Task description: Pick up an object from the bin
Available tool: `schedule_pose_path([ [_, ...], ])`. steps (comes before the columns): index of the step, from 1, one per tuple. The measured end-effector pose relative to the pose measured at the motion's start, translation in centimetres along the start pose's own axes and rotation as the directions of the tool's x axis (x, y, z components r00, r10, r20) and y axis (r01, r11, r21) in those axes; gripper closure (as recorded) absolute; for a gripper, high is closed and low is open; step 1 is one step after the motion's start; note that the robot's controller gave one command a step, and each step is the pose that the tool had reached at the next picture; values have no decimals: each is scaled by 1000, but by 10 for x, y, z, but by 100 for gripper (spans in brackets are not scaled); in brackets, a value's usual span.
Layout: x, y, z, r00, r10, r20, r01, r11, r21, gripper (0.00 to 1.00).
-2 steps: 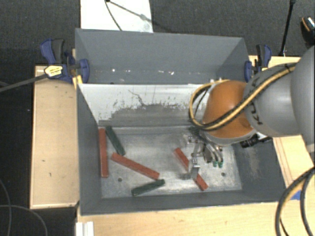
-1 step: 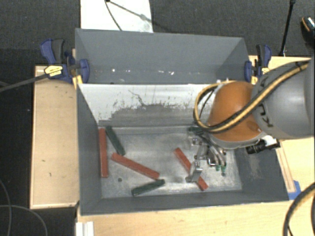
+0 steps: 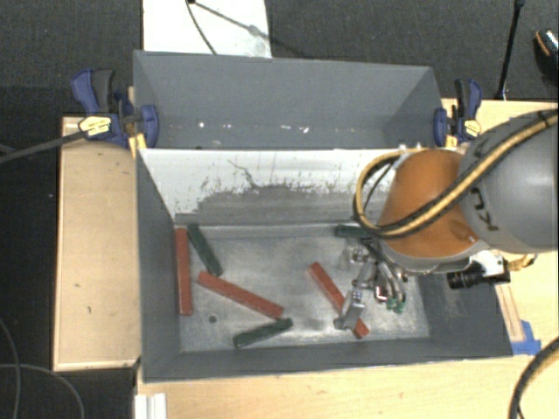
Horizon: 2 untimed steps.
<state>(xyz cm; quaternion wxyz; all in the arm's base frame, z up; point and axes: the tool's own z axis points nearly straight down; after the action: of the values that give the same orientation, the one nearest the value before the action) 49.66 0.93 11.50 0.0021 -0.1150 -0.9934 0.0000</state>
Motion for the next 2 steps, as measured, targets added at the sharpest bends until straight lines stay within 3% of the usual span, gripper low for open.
schedule_pose_path([
  [1,13,4,46,967,256,0,-256,967,0,0],
  [2,13,4,46,966,258,1,-258,966,0,0],
])
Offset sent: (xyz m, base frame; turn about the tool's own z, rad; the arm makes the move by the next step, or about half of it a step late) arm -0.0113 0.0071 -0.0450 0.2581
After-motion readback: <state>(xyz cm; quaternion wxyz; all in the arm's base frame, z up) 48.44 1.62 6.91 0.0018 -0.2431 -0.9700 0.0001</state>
